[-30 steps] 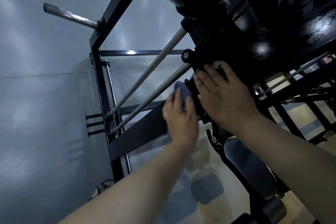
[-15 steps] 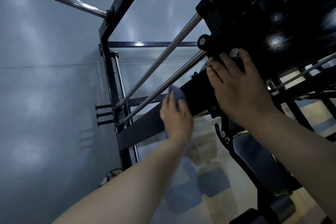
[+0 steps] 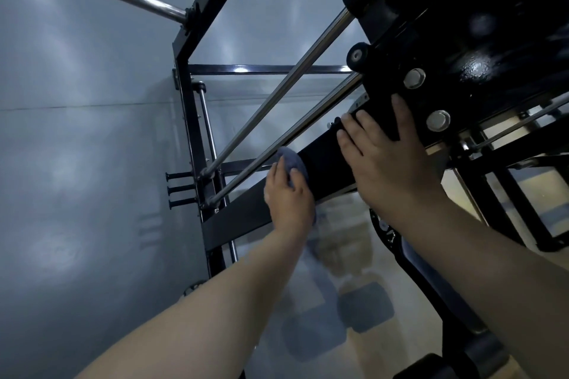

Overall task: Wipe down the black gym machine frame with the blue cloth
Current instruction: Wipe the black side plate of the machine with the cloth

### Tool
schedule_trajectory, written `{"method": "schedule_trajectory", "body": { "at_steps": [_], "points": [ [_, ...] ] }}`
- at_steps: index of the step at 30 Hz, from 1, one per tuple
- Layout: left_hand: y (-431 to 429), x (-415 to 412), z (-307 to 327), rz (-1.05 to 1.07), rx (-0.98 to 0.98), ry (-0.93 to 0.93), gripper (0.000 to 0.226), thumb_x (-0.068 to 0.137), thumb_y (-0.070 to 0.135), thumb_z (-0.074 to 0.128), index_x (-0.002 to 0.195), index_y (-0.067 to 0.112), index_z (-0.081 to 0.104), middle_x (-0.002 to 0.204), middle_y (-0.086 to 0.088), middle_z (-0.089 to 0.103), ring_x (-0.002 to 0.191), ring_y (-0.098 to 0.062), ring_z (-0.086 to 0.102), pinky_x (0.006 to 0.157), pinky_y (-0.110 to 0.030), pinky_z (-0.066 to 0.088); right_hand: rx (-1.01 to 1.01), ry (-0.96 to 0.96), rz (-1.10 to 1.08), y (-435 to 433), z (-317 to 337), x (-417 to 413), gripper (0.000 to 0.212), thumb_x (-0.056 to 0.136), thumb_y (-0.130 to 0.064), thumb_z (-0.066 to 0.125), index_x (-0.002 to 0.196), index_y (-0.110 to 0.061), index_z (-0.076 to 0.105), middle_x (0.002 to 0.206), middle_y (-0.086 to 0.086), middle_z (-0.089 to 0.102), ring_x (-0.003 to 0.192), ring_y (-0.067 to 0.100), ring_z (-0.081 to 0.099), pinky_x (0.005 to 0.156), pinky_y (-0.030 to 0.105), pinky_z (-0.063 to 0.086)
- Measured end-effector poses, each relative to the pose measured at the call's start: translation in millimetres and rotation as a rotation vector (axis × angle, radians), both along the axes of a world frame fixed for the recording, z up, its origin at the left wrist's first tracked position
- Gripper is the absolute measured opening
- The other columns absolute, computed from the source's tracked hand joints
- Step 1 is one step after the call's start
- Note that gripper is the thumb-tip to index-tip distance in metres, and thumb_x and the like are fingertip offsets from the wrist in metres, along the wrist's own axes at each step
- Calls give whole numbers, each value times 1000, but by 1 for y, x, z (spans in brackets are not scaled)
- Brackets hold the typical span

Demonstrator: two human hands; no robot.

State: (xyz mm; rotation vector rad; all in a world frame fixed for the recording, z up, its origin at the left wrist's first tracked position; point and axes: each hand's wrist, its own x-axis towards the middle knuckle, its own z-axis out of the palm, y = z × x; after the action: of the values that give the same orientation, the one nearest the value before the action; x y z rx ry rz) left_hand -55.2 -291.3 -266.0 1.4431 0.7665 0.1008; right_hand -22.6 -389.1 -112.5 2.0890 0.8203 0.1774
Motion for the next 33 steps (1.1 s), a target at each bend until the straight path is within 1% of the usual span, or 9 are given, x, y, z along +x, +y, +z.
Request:
{"method": "schedule_trajectory", "body": {
  "at_steps": [4,7,10,14,19,22,26,29,33],
  "points": [
    [-23,-10,42,-130,182,-247,48,104,32,43,150,21,47,158,0,37,147,-16,26,121,-26,17,3,36,-74,13,4,-2,77,92,-25,-14,159,-7,18,168,13,16,155,30,16,112,65,-13],
    [-23,-16,37,-177,212,-388,54,99,41,40,150,22,48,158,3,37,145,-12,30,120,-27,21,-5,19,-26,9,4,-3,78,91,-26,-16,161,-7,14,169,14,13,156,31,12,113,64,-13],
    [-9,-10,0,-95,115,-220,53,99,40,41,148,22,49,158,2,35,144,-16,33,121,-34,26,-34,18,3,7,-2,-3,81,88,-21,-17,159,-3,18,168,19,15,156,33,13,119,60,-7],
    [8,2,-27,-1,-15,19,45,101,35,41,142,21,55,145,-3,48,135,-26,46,115,-42,38,76,-1,91,0,-29,4,68,98,-23,4,153,3,36,162,24,30,151,37,28,124,55,9],
    [-5,-10,-2,-109,132,-174,47,105,30,43,150,21,47,158,1,38,146,-13,29,122,-28,19,91,17,72,9,-39,4,68,100,-28,6,156,3,26,165,24,20,154,36,19,124,56,5],
    [6,-13,-27,-116,132,-236,48,104,31,43,150,22,46,158,3,36,144,-12,31,121,-27,21,117,4,77,12,-42,4,66,100,-29,11,156,4,27,165,25,21,154,37,19,124,57,3],
    [31,0,-76,-12,-103,47,48,99,43,41,144,30,50,150,1,44,131,-20,50,115,-45,40,298,63,101,5,-54,12,63,100,-24,20,150,11,35,160,28,31,150,40,23,126,54,-1],
    [33,7,-78,60,-185,186,51,91,48,37,139,37,51,143,1,49,126,-25,54,110,-50,44,282,71,94,5,-51,8,64,100,-25,19,151,10,34,161,27,29,151,39,24,125,56,5],
    [4,-3,-29,-30,140,-174,45,101,35,46,144,25,53,151,2,46,140,-15,39,120,-31,28,271,66,105,7,-47,8,63,99,-24,25,150,11,35,160,28,30,150,40,28,125,57,7]
  ]
}}
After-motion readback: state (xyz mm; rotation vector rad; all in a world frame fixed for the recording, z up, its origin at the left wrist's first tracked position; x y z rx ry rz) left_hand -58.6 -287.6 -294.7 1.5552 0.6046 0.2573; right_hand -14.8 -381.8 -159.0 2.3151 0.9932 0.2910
